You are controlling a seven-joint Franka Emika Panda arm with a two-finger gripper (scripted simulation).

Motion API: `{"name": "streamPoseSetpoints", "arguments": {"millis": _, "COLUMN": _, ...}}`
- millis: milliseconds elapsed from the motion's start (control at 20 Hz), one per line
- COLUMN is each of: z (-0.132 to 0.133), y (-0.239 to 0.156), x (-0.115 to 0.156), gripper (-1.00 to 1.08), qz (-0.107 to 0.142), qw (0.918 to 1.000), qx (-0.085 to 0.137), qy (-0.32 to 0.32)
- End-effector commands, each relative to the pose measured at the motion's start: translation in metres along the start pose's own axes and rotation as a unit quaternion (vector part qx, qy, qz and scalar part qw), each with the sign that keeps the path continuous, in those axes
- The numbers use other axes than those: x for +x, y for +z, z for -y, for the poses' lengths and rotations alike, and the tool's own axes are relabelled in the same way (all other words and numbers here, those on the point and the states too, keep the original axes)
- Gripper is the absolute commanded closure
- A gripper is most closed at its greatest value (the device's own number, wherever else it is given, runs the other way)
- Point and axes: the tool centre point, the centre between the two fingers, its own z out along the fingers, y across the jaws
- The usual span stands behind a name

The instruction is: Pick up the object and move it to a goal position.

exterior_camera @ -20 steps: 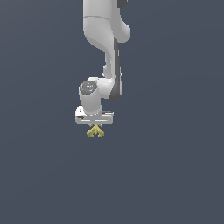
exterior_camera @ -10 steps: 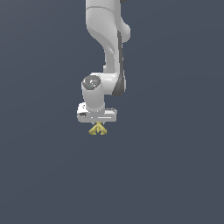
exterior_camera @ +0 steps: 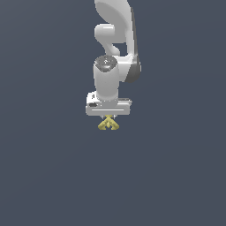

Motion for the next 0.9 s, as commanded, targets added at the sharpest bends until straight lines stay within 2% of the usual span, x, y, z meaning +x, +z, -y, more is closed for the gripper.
{"name": "streamPoseSetpoints", "arguments": {"millis": 0, "z": 0.017, "y": -0.027, "x": 0.003, "gripper": 1.08, "qz": 0.000, "qw": 1.0000, "qx": 0.000, "qy": 0.000}}
{"name": "streamPoseSetpoints", "arguments": {"millis": 550, "z": 0.093, "y": -0.141, "x": 0.020, "gripper": 1.08, "qz": 0.000, "qw": 1.0000, "qx": 0.000, "qy": 0.000}}
{"name": "streamPoseSetpoints", "arguments": {"millis": 850, "z": 0.124, "y": -0.188, "x": 0.029, "gripper": 1.08, "qz": 0.000, "qw": 1.0000, "qx": 0.000, "qy": 0.000}}
